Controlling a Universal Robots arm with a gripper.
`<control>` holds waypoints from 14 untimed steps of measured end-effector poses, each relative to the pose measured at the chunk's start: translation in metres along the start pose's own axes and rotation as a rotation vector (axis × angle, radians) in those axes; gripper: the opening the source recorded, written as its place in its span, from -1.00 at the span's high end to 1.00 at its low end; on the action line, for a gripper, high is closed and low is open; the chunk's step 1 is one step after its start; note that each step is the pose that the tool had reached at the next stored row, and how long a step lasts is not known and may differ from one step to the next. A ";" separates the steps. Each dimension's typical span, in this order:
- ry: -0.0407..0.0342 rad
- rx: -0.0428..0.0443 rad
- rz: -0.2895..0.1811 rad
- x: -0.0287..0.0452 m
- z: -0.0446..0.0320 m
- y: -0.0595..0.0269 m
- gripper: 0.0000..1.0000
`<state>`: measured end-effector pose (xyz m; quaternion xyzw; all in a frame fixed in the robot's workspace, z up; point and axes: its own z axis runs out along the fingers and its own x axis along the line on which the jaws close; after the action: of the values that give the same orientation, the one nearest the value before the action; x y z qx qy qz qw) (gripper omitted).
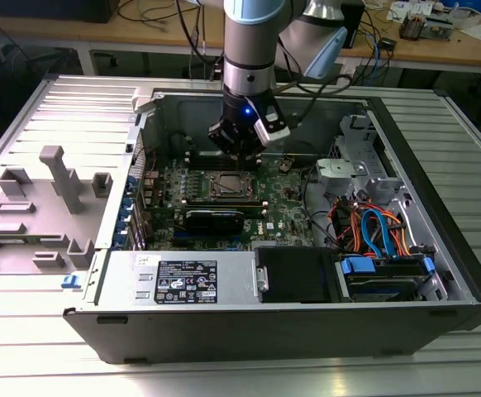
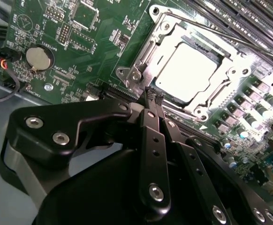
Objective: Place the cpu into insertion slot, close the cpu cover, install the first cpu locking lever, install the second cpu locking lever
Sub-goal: 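Install the second cpu locking lever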
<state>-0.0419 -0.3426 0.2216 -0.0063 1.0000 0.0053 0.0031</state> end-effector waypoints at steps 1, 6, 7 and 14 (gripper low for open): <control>-0.0001 -0.0002 0.000 -0.0001 -0.0020 0.0000 0.79; -0.0001 -0.0001 0.000 -0.0002 -0.0023 -0.0004 0.79; -0.0001 -0.0001 0.000 -0.0002 -0.0023 -0.0004 0.79; -0.0001 0.0008 0.000 -0.0003 -0.0023 -0.0029 0.79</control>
<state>-0.0416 -0.3455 0.2238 -0.0064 1.0000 0.0049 0.0031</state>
